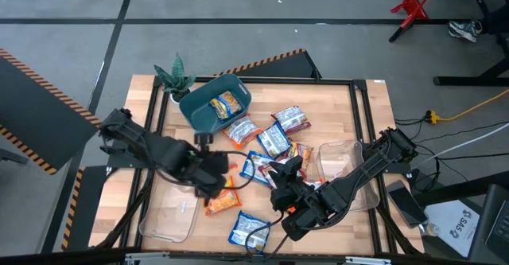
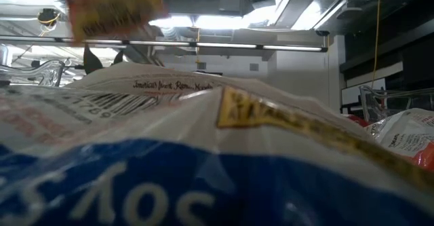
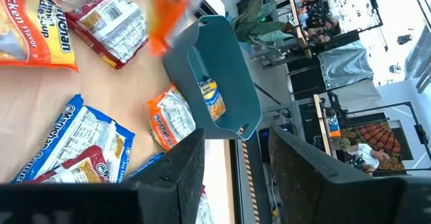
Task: Sort Maruchan noodles
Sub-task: Put the orange noodle pack into the left transparent bin
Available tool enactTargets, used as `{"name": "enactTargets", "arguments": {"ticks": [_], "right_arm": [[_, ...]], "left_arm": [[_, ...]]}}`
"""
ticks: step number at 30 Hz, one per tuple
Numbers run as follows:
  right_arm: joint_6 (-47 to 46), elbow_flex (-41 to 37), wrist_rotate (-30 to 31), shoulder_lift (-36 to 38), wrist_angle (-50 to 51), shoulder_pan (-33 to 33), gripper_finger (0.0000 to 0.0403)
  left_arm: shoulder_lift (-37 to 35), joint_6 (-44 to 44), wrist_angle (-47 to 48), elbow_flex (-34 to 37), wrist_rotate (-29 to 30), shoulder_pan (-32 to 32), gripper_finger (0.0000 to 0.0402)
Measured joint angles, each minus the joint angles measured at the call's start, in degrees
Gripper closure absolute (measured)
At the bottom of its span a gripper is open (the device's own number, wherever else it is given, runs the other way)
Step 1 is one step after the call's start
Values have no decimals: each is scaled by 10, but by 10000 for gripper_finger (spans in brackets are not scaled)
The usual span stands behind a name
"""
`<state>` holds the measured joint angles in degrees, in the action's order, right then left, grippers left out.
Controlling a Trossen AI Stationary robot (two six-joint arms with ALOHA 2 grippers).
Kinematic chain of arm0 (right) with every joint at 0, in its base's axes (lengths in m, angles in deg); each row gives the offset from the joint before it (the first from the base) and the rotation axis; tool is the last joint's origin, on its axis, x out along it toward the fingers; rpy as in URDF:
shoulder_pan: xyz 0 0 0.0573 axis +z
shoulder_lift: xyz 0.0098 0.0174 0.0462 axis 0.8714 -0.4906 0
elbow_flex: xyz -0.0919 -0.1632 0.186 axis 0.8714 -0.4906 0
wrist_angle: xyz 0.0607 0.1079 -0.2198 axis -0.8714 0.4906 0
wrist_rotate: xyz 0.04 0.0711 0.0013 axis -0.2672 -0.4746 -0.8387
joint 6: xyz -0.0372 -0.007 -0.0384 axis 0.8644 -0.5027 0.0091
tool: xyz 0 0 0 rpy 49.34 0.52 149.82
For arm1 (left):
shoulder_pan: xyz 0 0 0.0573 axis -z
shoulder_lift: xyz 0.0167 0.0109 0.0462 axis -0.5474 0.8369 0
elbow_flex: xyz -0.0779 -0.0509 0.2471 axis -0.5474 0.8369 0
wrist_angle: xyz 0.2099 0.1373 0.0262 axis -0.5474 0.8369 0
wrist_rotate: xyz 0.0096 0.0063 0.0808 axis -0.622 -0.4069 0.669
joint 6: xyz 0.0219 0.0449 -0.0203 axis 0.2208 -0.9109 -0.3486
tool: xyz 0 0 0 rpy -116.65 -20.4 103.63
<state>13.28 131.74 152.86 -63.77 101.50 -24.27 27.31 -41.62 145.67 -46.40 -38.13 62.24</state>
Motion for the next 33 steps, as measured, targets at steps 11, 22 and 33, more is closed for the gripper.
{"name": "enactTargets", "arguments": {"ticks": [11,22,33], "right_arm": [[-1,0,-4,0,-1,0,251],[-16,0,-4,0,-2,0,251],[-16,0,-5,0,-2,0,251]], "left_arm": [[-47,100,2,7,-94,57,398],[-52,143,1,122,-159,104,398],[-169,218,-39,301,-126,117,398]]}}
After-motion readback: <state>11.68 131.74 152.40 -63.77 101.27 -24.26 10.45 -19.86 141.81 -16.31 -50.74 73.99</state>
